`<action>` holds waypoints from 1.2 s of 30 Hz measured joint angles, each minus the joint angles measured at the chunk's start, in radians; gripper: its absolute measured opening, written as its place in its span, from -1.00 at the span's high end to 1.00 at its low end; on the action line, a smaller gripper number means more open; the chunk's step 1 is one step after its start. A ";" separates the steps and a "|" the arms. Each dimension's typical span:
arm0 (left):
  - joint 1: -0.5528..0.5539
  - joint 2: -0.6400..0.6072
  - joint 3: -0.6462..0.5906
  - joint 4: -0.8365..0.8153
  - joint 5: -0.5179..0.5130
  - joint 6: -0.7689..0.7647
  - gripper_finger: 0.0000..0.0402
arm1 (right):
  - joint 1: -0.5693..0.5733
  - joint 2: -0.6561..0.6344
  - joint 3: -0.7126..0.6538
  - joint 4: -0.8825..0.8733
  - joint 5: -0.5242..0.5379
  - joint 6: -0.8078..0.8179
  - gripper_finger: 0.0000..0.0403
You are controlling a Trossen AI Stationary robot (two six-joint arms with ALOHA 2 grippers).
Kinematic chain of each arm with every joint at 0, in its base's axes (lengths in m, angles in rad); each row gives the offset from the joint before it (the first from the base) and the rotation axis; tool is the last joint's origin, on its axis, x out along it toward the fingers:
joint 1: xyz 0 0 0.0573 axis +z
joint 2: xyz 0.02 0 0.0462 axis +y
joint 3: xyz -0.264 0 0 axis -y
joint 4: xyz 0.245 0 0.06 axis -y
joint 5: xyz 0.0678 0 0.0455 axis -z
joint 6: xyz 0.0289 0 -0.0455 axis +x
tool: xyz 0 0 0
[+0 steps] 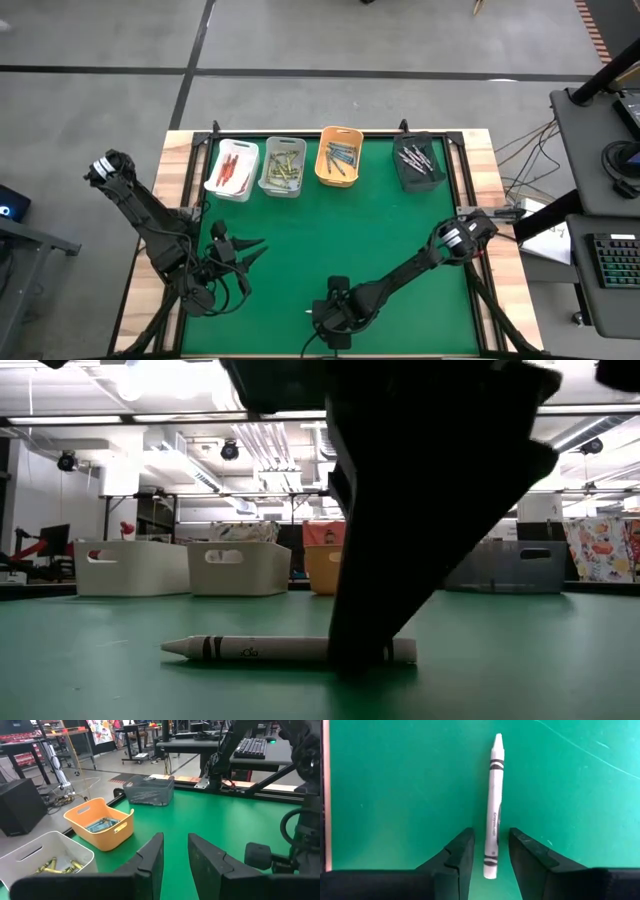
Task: Sort crayons
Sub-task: Put the white crayon into the black bin
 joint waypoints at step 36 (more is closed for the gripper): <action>0.002 0.006 0.000 0.000 -0.033 0.027 0.65 | -0.307 -0.404 -0.005 -0.684 0.355 0.054 0.94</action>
